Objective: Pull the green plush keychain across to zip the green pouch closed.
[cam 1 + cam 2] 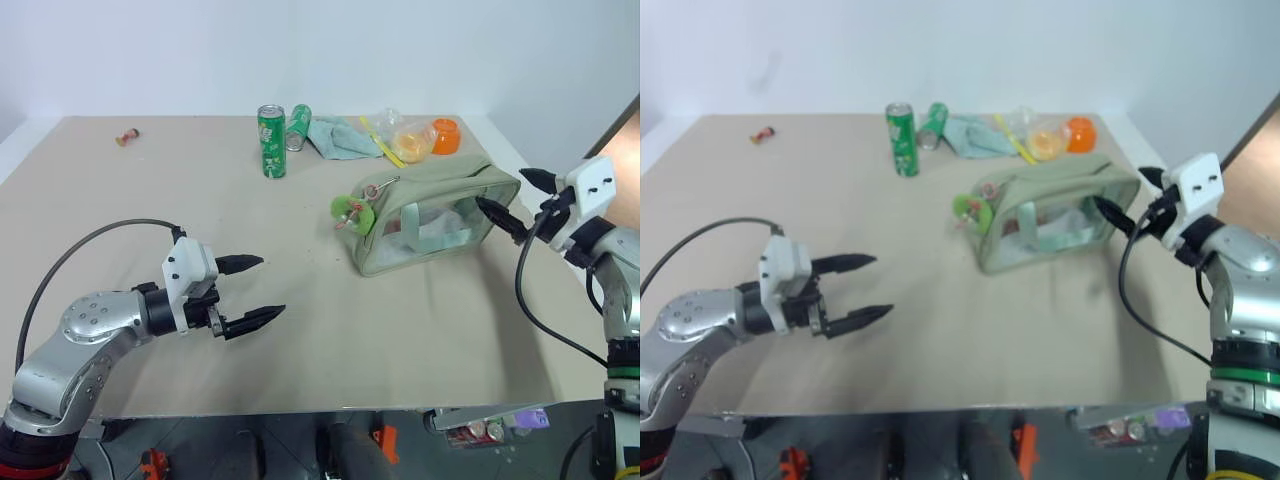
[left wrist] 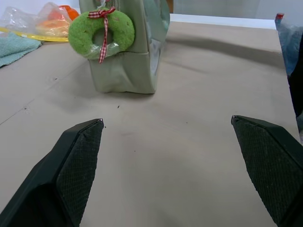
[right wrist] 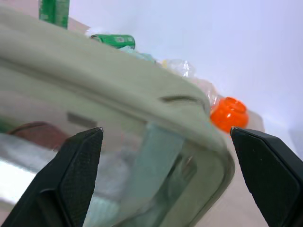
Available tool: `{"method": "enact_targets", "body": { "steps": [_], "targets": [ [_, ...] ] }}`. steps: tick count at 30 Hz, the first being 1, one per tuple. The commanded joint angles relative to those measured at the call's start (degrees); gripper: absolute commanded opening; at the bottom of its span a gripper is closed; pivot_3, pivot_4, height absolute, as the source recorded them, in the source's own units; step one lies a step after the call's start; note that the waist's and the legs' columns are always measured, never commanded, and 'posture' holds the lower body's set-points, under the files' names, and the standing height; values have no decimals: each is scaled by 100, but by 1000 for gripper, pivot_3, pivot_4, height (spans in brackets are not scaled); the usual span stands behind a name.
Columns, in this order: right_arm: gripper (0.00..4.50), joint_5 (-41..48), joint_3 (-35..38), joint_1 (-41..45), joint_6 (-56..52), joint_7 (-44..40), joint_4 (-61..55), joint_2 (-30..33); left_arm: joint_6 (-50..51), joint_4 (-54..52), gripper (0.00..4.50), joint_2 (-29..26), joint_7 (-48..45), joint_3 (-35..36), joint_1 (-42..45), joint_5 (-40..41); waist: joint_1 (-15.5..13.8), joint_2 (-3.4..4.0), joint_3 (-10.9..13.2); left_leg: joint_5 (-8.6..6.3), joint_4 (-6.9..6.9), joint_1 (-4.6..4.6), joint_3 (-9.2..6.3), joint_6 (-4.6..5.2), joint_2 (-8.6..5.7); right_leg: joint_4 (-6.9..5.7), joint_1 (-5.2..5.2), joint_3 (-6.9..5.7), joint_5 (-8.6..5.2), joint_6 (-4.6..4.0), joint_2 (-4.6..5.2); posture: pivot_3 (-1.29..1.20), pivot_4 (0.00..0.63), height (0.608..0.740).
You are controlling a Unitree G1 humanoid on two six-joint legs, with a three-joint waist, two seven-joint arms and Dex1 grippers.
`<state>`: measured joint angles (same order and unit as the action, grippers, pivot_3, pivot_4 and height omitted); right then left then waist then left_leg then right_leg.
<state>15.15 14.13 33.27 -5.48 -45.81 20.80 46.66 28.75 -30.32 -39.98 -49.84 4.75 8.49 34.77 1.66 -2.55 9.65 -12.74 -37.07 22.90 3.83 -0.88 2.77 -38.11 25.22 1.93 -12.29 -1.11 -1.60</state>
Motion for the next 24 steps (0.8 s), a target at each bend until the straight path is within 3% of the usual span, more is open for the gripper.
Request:
{"method": "enact_targets", "body": {
  "steps": [1,7,13,20,24],
  "targets": [
    [4458,-253,-113,455,216,69,375,108,-58,-95,4484,-11,67,53,65,-14,-1,0,0,0,1,1,-1,0,-1,0,0,-1,0,0,0,0,150,740],
    [4458,-548,-463,1105,494,-188,1272,104,-21,-246,4484,74,268,99,-45,27,11,1,1,0,-1,-1,11,0,-2,0,1,11,4,7,3,0,150,740],
    [2638,-490,-508,1067,389,-663,1334,207,-7,-349,4500,116,439,164,-144,77,21,1,1,0,0,-3,18,0,0,0,2,18,4,8,9,0,150,740],
    [109,-446,-454,896,270,-816,1119,265,-9,-268,4500,125,543,208,-105,112,90,1,1,1,12,-41,33,-1,11,-6,-14,32,9,0,0,0,150,740],
    [46,-391,-448,784,175,-878,796,227,-47,-137,4500,120,525,169,-17,85,98,0,1,5,27,-59,53,-3,11,-8,-16,52,10,0,-2,0,150,740]
  ]
}}
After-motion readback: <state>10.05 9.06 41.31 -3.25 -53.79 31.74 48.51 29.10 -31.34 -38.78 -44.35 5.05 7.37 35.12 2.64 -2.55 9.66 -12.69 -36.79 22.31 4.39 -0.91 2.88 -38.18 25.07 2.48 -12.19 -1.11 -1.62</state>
